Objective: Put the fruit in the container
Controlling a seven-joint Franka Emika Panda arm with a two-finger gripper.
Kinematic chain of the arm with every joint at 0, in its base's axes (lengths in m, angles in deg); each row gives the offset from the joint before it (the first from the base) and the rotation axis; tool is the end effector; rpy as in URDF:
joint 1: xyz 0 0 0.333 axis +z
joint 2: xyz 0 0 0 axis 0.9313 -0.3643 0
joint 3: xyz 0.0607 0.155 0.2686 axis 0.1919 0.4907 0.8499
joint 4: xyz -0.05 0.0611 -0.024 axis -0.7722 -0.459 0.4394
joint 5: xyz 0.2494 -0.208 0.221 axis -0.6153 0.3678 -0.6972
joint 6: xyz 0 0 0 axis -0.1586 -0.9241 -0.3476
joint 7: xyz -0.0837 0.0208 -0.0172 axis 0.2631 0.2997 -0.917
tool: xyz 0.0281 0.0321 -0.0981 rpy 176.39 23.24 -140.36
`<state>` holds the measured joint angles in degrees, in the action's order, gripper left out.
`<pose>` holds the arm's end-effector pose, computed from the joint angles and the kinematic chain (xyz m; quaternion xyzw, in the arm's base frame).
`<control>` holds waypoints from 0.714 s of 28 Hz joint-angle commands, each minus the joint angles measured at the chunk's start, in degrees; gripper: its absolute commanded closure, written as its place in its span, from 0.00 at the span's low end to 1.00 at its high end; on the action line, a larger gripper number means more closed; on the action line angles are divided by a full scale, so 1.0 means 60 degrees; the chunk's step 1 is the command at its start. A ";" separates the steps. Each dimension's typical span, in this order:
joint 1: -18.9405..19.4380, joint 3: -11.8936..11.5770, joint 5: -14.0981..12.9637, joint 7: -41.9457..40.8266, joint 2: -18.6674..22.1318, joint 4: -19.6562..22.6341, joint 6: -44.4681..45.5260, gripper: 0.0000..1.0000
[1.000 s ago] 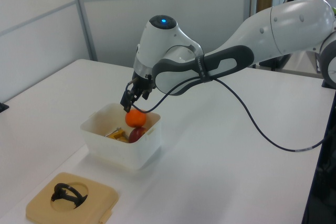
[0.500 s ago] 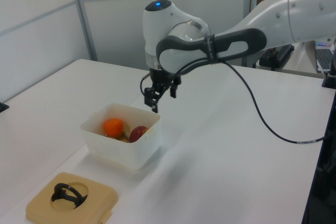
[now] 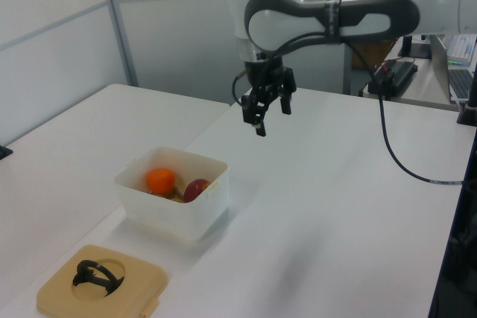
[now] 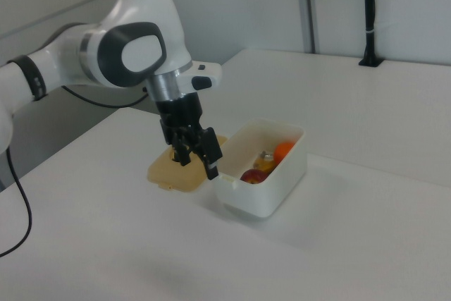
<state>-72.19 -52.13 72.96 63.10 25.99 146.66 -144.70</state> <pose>0.5841 -0.0052 0.5794 0.9946 -0.0846 -0.0277 0.0529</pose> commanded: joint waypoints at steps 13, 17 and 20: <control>-0.0081 -0.0963 -0.0807 -0.1347 0.0762 -0.0337 0.1288 0.00; -0.0066 -0.0992 -0.0837 -0.1536 0.0762 -0.0337 0.1288 0.00; -0.0022 -0.0992 -0.0836 -0.1610 0.0762 -0.0337 0.1288 0.00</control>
<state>-72.44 -57.76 69.26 55.62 30.71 145.40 -137.73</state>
